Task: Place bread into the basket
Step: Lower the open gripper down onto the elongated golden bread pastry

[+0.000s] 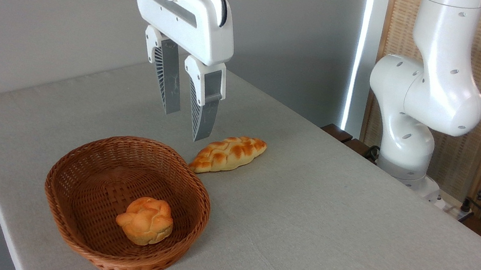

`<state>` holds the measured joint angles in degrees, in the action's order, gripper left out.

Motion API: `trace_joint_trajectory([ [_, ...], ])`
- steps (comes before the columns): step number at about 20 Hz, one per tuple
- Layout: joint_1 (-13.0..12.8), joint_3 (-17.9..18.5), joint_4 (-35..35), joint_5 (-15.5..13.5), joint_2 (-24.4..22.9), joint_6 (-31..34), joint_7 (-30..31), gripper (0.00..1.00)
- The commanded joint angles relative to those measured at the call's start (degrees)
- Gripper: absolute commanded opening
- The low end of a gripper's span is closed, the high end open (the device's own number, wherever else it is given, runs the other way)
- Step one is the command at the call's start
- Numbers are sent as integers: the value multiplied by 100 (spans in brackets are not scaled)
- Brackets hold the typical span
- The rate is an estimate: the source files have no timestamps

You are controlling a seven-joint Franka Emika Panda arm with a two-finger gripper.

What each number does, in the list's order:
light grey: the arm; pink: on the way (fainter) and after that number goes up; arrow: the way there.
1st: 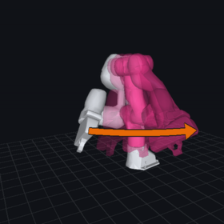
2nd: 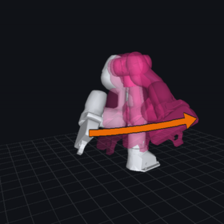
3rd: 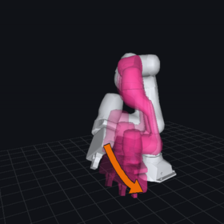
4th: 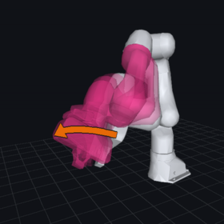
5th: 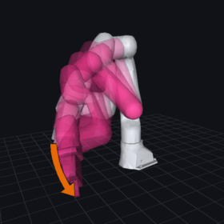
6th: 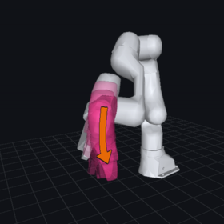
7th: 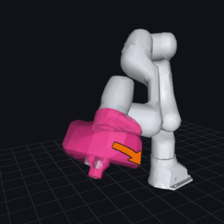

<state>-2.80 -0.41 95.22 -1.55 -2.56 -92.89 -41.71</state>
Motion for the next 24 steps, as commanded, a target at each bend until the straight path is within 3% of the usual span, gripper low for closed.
trace_joint_trajectory([
  [1, -10, 23, 4, -21, 18, 148, 84, 100],
  [9, -10, -3, 57, -47, -17, 148, 84, 100],
  [14, -54, -266, 1189, -91, -657, 52, 75, 100],
  [18, -256, -618, 1972, -118, -825, -27, 102, 100],
  [21, -265, -890, 2535, -398, -860, -228, 102, 100],
  [24, -274, -1127, 3071, -916, -861, -1009, 93, 100],
])
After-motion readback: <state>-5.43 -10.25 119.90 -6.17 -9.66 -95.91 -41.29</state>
